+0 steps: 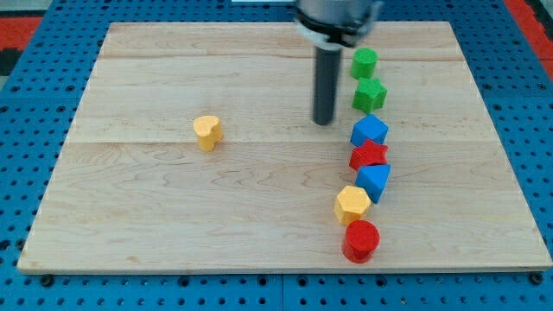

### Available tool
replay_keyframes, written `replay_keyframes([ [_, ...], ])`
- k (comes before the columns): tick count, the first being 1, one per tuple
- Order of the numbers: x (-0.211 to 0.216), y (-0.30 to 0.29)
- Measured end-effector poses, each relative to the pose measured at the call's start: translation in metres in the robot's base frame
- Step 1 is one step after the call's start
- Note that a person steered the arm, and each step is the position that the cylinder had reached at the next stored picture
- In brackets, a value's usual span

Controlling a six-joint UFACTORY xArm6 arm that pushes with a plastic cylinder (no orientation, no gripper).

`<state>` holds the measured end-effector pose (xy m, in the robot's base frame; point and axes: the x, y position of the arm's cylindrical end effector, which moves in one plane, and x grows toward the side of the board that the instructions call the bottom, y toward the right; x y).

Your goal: Push the yellow hexagon to the yellow heart

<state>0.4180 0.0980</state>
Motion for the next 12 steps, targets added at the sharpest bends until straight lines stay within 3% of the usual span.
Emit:
replay_keyframes([
  [1,-0.008,0.058],
  [3,0.043,0.152],
  [4,0.076,0.067],
  [6,0.065,-0.026],
  [7,0.049,-0.046],
  [9,0.09,0.021],
  [11,0.103,-0.082],
  [12,0.1,0.007],
])
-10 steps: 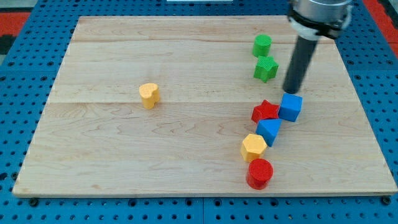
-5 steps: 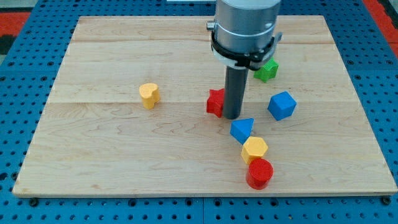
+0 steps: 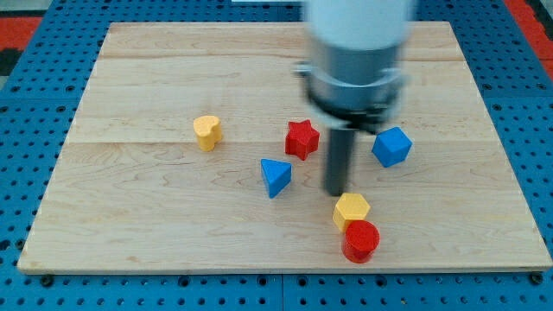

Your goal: Push the yellow hexagon to the yellow heart

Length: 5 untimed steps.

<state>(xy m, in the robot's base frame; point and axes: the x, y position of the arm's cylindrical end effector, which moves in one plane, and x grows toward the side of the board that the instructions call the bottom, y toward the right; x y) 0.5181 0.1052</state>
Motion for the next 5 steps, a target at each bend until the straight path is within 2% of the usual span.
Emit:
replay_keyframes([
  [1,0.021,0.044],
  [2,0.051,0.016],
  [3,0.05,-0.056],
  [5,0.014,-0.13],
])
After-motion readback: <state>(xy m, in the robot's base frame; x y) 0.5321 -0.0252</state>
